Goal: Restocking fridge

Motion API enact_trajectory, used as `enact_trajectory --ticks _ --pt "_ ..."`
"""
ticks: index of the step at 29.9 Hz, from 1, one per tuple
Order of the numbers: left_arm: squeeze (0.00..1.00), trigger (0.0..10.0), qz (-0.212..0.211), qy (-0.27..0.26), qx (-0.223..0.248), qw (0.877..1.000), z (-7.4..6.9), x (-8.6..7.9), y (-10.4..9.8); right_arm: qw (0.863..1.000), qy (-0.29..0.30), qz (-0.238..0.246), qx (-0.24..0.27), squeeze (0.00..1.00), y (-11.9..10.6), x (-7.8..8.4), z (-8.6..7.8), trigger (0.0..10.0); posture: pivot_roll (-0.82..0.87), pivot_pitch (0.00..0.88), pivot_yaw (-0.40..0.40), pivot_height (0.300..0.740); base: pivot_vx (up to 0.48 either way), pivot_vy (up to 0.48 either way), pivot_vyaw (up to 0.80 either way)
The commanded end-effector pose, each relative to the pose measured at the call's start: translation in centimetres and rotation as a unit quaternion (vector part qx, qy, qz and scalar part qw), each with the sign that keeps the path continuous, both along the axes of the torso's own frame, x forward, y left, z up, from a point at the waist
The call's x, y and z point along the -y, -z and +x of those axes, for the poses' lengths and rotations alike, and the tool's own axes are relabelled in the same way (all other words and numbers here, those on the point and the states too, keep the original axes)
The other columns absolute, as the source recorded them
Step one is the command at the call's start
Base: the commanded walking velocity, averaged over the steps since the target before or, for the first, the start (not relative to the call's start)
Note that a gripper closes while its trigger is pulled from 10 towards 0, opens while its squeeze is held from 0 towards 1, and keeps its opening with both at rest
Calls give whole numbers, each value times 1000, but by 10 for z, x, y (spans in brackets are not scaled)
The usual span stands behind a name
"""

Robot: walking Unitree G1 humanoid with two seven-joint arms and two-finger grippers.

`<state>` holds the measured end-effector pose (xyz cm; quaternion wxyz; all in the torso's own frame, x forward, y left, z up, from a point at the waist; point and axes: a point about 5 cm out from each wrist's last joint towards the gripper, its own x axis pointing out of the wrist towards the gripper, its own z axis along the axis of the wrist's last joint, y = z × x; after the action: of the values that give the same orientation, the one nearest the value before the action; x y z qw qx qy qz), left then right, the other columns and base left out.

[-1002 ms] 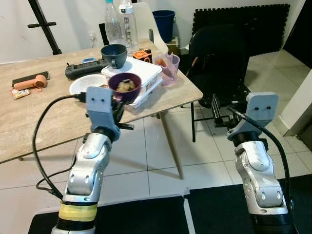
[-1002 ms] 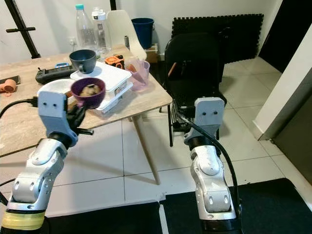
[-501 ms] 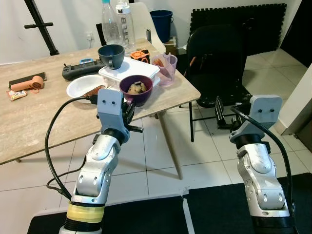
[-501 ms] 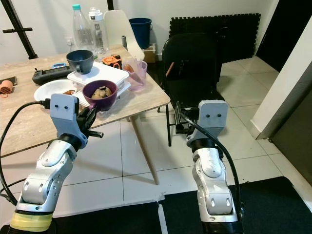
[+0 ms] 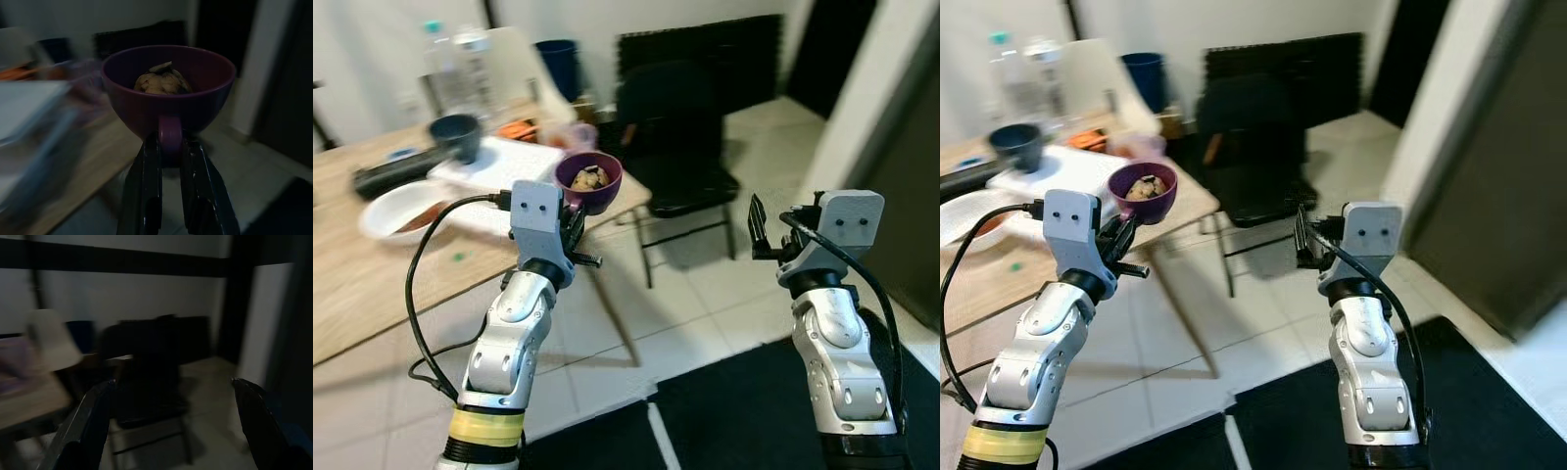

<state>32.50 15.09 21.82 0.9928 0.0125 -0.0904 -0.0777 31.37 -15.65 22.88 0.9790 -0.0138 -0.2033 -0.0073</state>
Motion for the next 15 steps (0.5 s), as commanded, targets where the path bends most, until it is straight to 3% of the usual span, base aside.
enact_trajectory --ticks 1,15 --pt "0 10000 -4 5 15 1000 0 4 -4 1000 0 5 -13 0 5 0 0 10000 -112 92 40 710 0 0 -800" --pt "0 10000 -4 -11 8 1000 4 2 -2 1000 2 4 -15 0 6 1 0 10000 -112 100 40 710 0 0 -800"
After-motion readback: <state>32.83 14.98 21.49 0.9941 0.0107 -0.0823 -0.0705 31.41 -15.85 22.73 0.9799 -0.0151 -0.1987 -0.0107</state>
